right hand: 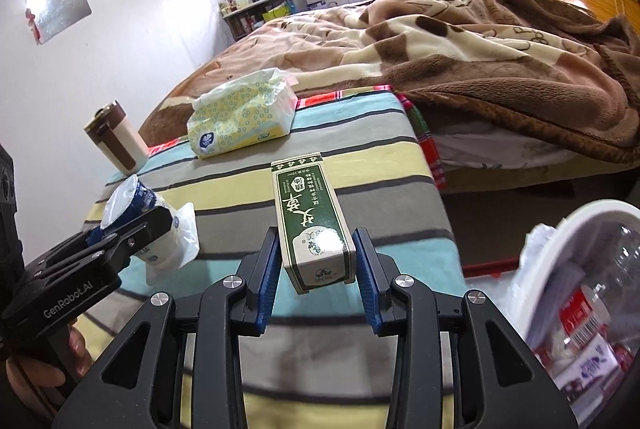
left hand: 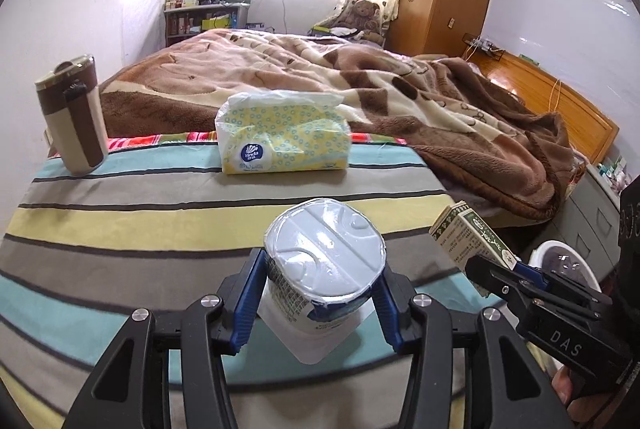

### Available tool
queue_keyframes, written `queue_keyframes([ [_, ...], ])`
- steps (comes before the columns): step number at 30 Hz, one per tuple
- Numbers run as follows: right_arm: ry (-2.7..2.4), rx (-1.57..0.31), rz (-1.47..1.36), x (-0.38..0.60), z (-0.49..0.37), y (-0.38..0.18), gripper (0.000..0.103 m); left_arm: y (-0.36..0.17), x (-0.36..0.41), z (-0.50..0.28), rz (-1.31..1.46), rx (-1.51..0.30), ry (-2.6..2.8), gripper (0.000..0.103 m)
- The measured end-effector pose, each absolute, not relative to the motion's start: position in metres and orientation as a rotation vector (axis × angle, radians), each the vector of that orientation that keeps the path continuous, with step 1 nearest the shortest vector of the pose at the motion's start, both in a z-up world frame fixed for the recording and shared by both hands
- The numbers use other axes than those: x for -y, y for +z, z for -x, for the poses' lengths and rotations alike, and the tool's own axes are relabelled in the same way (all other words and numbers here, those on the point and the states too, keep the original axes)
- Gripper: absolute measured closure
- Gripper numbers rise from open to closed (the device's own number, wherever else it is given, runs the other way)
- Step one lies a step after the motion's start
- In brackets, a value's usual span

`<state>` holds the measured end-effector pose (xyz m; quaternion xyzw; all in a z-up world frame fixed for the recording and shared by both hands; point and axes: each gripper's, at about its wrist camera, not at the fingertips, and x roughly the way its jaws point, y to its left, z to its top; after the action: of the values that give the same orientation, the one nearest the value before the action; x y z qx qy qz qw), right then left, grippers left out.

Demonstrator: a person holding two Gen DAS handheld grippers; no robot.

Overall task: Collect trash
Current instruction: 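Carry the yogurt cup and green box over the wastebasket with both tools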

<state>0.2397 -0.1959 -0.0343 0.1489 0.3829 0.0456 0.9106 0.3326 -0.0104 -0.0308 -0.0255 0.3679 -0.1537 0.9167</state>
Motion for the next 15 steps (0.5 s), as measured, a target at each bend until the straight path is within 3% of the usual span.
queue_keyframes([
  [15, 0.061, -0.693, -0.319, 0.225, -0.167, -0.003, 0.066, 0.01, 0.048, -0.238, 0.024, -0.69, -0.408, 0.052],
])
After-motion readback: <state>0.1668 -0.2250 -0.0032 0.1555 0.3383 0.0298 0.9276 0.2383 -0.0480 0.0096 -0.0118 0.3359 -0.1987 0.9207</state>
